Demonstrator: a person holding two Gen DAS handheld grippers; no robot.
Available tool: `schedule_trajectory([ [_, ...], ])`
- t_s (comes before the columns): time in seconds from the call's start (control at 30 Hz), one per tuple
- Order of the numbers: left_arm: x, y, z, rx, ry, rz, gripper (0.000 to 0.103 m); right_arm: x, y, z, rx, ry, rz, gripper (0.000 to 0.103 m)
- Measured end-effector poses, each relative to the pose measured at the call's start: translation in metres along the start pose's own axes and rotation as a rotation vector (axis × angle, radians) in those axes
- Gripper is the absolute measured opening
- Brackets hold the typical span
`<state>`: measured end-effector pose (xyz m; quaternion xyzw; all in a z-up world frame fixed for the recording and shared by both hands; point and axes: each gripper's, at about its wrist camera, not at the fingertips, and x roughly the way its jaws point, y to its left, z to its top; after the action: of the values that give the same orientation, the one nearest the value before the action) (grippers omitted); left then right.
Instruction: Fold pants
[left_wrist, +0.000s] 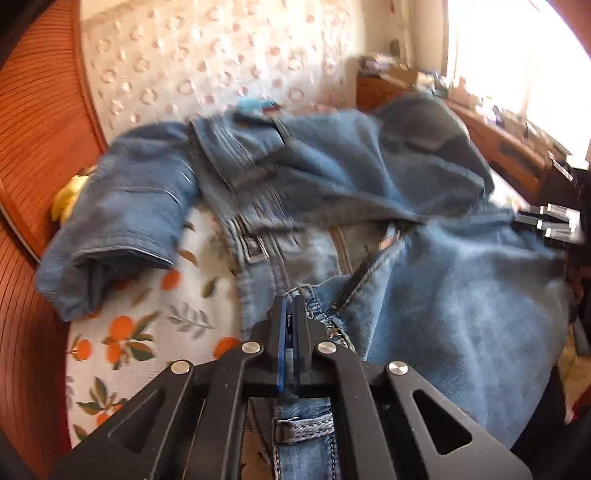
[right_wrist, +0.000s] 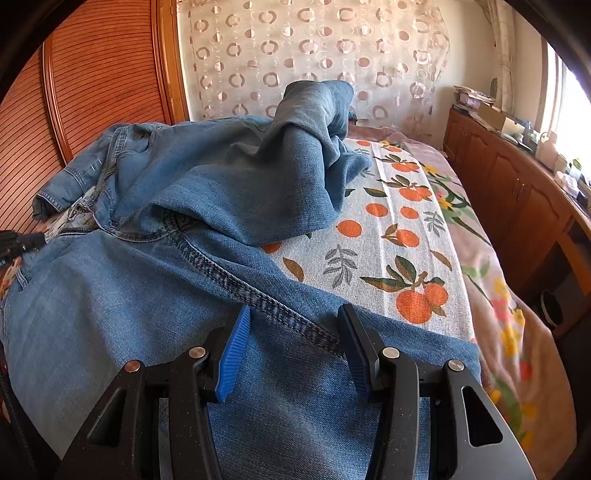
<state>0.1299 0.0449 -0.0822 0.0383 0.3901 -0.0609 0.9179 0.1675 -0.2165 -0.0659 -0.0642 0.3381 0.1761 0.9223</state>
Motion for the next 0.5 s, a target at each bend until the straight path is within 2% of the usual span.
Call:
schedule_trajectory([
  [0.17, -0.005, 0.004, 0.007, -0.001, -0.018, 0.003, 0.003, 0.000, -0.001, 0.000, -0.001, 0.004, 0.003, 0.051],
  [0.37, -0.001, 0.010, 0.017, -0.011, -0.053, 0.056, 0.003, 0.001, -0.001, -0.001, -0.003, 0.002, 0.000, 0.051],
  [0.43, 0.006, 0.012, 0.021, 0.002, -0.055, 0.091, 0.003, 0.001, -0.002, -0.001, -0.002, 0.002, 0.003, 0.051],
  [0.5, 0.023, 0.014, 0.022, 0.005, -0.012, 0.100, 0.003, 0.001, -0.002, -0.001, -0.001, 0.001, 0.001, 0.051],
])
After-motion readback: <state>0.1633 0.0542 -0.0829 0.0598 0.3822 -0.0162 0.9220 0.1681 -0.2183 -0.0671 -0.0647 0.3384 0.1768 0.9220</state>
